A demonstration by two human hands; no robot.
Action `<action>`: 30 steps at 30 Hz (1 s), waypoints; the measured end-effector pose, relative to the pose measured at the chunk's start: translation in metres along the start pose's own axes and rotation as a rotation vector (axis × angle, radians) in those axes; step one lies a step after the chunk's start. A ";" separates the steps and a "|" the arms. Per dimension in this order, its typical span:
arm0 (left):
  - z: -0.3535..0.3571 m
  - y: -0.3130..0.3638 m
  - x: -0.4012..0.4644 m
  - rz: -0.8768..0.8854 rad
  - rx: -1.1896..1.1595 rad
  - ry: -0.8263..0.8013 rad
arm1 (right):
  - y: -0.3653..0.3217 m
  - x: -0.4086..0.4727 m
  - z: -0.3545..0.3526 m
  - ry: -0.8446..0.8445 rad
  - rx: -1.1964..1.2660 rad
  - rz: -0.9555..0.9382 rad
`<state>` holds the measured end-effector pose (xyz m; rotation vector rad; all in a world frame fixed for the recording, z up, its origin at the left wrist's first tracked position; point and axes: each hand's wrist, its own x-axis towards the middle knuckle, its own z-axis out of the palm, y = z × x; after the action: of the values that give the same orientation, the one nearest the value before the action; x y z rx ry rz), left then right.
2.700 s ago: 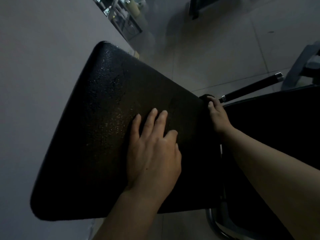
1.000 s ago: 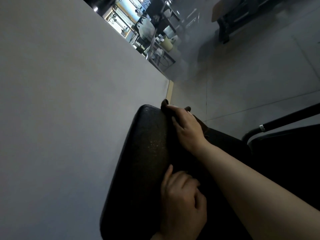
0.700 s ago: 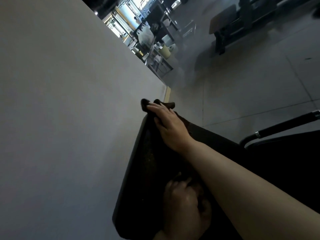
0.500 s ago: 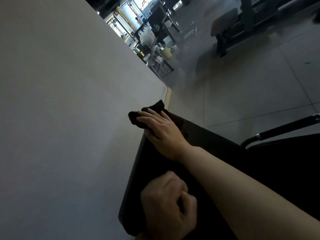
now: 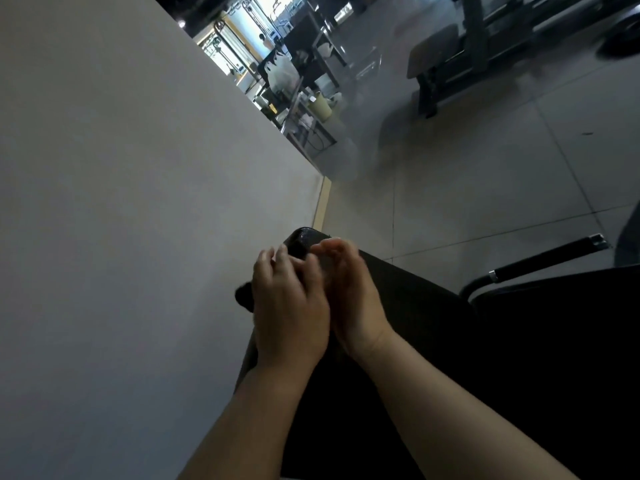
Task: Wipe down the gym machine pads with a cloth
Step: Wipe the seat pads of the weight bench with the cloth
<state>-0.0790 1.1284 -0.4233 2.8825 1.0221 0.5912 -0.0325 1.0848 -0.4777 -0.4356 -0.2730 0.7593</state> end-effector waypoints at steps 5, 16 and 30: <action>0.011 -0.004 0.009 -0.016 0.582 -0.235 | 0.015 -0.017 -0.014 0.342 -0.315 -0.254; 0.013 -0.013 0.038 0.231 0.495 0.009 | 0.054 -0.047 -0.032 0.187 -0.712 -0.108; 0.014 -0.020 0.057 0.093 0.453 -0.172 | 0.073 -0.047 -0.072 0.454 -1.322 0.190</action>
<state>-0.0452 1.1806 -0.4198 3.3066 1.1248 0.1149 -0.0812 1.0782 -0.5792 -1.8761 -0.2778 0.5524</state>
